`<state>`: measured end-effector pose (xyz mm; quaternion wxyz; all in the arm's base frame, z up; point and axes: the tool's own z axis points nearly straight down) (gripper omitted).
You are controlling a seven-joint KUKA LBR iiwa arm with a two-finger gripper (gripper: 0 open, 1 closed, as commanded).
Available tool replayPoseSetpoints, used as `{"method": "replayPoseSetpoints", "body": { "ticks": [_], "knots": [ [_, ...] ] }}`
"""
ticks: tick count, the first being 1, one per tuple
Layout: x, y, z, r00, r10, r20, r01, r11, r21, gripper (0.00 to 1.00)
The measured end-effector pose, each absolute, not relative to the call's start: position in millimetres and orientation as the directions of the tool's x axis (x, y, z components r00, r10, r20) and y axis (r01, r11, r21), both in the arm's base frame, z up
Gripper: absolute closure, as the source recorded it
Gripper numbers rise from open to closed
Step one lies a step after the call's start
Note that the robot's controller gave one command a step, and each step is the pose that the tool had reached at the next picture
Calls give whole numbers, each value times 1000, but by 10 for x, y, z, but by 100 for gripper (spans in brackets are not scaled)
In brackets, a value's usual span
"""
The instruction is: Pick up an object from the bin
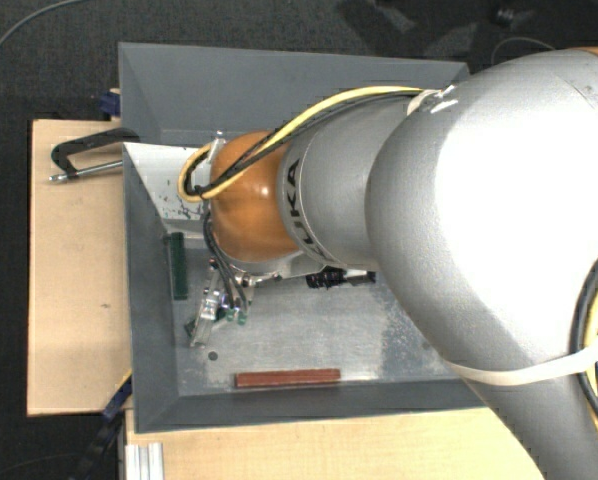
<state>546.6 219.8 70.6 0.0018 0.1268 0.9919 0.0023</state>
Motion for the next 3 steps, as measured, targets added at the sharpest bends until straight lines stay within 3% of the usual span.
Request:
{"method": "replayPoseSetpoints", "body": {
  "ticks": [1,2,3],
  "knots": [
    [5472,2178,708,-967,254,-3,254,967,4,100],
    [5449,2200,1936,-967,256,-11,256,967,9,100],
    [5615,2261,2238,-998,-67,-10,-67,998,4,100]
  ]
}}
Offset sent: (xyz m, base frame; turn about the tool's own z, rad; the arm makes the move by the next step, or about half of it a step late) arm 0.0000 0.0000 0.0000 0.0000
